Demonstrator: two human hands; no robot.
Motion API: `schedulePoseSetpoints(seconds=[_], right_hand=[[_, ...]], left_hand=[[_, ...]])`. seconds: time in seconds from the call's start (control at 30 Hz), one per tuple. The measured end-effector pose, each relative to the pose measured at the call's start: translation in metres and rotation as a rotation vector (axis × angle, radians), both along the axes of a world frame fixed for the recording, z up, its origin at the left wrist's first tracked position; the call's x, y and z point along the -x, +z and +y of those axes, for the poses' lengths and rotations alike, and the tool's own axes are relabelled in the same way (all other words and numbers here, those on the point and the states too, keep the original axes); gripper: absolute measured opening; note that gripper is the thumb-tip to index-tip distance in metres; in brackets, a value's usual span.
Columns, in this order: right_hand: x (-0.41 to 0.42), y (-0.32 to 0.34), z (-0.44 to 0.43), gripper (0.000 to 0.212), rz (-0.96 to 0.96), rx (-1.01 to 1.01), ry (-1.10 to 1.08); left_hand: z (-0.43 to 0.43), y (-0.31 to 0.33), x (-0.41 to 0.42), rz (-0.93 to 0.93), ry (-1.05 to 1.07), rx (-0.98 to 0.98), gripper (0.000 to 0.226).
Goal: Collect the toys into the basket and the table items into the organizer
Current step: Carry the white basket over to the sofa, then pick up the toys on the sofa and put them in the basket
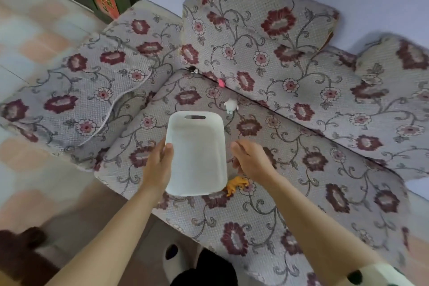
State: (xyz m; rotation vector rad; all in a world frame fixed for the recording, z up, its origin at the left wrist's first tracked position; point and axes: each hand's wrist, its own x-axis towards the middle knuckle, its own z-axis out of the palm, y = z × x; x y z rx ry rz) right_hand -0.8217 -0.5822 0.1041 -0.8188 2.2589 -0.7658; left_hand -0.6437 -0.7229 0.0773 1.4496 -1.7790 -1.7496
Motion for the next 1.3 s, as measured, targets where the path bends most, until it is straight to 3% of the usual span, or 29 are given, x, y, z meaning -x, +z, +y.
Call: schedulePoseSetpoints(seconds=[0.3, 0.57, 0.67, 0.77, 0.83, 0.93, 1.07, 1.2, 1.3], right_hand=[[0.037, -0.188, 0.013, 0.028, 0.002, -0.375, 0.088], [0.046, -0.292, 0.035, 0.012, 0.274, -0.552, 0.581], [0.051, -0.317, 0.043, 0.047, 0.334, -0.613, 0.715], [0.053, -0.333, 0.049, 0.055, 0.391, -0.539, 0.716], [0.055, -0.336, 0.050, 0.049, 0.433, -0.477, 0.691], [0.064, -0.329, 0.045, 0.040, 0.346, -0.490, 0.601], [0.084, -0.301, 0.037, 0.029, 0.086, -0.458, 0.183], [0.099, -0.251, 0.021, 0.031, -0.181, -0.218, -0.163], [0.097, -0.214, 0.002, 0.027, -0.261, -0.048, -0.224]], left_hand=[[-0.014, -0.148, 0.021, -0.071, -0.115, -0.082, 0.051], [0.000, -0.236, 0.038, -0.160, -0.120, -0.073, 0.052], [0.003, -0.249, 0.039, -0.163, -0.116, -0.078, 0.053], [0.005, -0.256, 0.040, -0.163, -0.107, -0.078, 0.052], [0.007, -0.256, 0.041, -0.159, -0.098, -0.078, 0.051], [0.007, -0.253, 0.043, -0.144, -0.084, -0.087, 0.050], [0.003, -0.248, 0.044, -0.121, -0.065, -0.074, 0.050], [0.005, -0.242, 0.051, -0.101, -0.038, -0.067, 0.055], [0.010, -0.237, 0.060, -0.083, -0.050, -0.050, 0.066]])
